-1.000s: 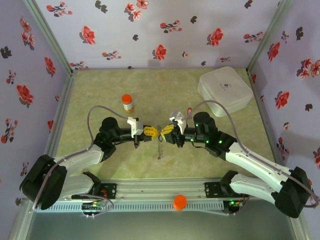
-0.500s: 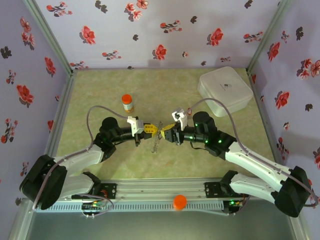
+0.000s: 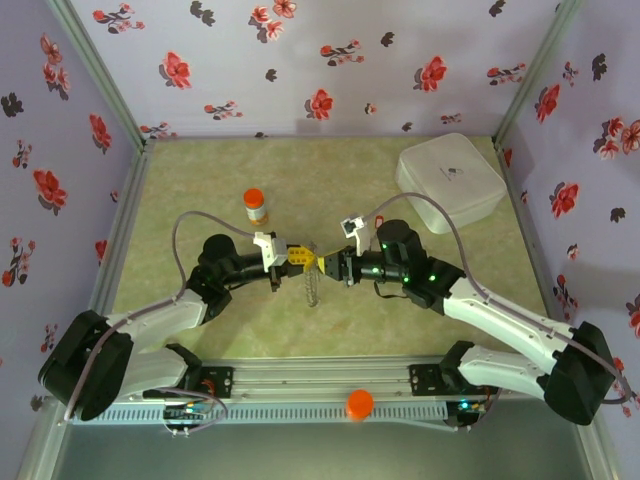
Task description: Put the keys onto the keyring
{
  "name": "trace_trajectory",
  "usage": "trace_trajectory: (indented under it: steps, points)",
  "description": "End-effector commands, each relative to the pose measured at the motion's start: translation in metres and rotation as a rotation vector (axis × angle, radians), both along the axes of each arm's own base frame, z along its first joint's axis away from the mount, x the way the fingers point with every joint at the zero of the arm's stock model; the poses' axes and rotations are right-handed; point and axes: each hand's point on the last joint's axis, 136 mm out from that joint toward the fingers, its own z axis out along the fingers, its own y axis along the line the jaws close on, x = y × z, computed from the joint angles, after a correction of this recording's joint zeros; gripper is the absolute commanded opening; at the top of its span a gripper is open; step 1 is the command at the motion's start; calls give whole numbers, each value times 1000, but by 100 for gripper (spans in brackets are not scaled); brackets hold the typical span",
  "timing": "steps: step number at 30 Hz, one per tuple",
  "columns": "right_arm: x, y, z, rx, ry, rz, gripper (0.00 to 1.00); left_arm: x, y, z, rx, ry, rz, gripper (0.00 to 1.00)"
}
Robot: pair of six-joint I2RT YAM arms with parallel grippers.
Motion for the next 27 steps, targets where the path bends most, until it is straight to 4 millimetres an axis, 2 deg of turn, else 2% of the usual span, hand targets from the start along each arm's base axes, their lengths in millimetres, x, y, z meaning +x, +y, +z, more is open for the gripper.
trace_trajectory:
  steps: [1,12,19,27]
  points:
    - [1,1,15,15,-19,-14,14,-4,1,13,-28,-73,-1,0]
    - [3,-5,-10,-59,-7,-34,13,-6,2,20,-49,-85,-5,0]
    - [0,2,-3,-21,-5,1,9,-9,1,20,-51,-78,-27,0]
    - [-3,5,0,-10,-11,32,0,-10,0,21,-54,-80,-31,0]
